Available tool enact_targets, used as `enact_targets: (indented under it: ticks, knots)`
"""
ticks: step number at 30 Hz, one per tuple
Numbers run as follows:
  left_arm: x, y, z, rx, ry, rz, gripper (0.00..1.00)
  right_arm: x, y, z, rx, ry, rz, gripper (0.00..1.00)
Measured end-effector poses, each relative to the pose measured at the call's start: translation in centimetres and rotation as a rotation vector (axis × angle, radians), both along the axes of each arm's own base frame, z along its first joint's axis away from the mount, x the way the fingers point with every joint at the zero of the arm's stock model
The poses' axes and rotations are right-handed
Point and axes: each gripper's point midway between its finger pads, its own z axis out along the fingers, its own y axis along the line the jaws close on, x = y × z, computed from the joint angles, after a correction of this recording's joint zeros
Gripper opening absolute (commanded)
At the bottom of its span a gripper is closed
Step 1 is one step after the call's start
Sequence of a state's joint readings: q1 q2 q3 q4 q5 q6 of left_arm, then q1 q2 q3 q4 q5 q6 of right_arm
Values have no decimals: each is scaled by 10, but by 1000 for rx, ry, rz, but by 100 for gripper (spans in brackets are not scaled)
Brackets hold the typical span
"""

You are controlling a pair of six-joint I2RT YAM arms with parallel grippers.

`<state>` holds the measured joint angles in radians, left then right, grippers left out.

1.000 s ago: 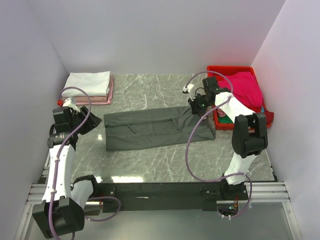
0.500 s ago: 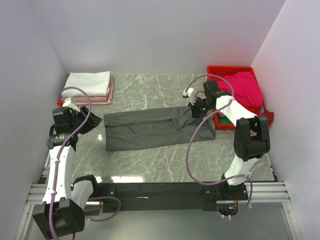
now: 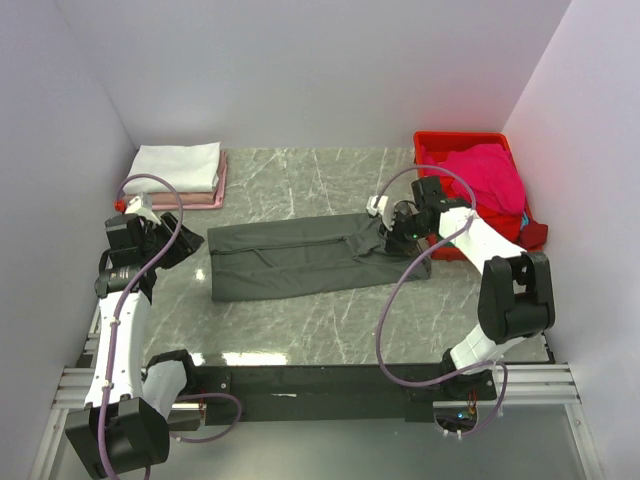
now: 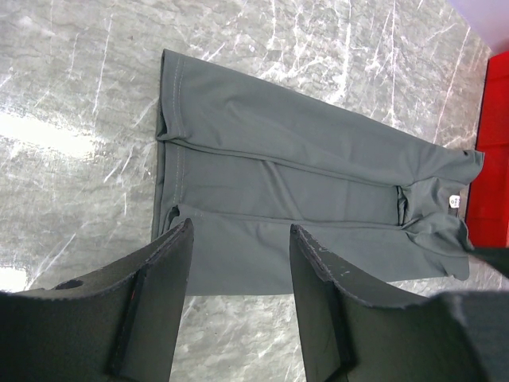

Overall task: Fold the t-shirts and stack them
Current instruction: Fold the tshirt

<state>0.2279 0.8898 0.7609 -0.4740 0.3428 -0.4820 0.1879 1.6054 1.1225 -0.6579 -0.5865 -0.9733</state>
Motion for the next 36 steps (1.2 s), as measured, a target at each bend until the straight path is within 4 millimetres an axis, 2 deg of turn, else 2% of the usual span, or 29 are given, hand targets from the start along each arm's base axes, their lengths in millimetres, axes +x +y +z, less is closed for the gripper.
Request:
enact_targets:
  ticks: [4,9,12,13,16,22,26,28,30,33,36]
  knots:
    - [0,0,0,0,0,0,57,-27,-2,-6,-9,9,68,1]
    - [0,0,-1,0,1,0,57,-65,-1,-20,-45,35,167,7]
    - [0,0,-1,-1,1,0,57,-86,-1,-31,-75,60,220,20]
    - [0,0,-1,-1,2,0,57,-92,-2,-34,-87,67,235,27]
    - [0,0,-1,-1,3,0,57,-105,-5,-37,-109,84,265,34]
    - [0,0,-1,-1,2,0,57,-107,-5,-13,-89,25,247,37]
    - [0,0,-1,-1,2,0,57,-90,11,8,-23,10,173,37]
    - [0,0,-1,-1,2,0,57,-79,18,12,-8,-6,139,37]
    - [0,0,-1,-1,2,0,57,-72,26,8,-15,-13,119,37]
    - [0,0,-1,-1,2,-1,56,-62,34,-8,-64,2,87,37]
    - [1,0,-1,-1,1,-1,57,-54,33,-25,-123,12,57,40]
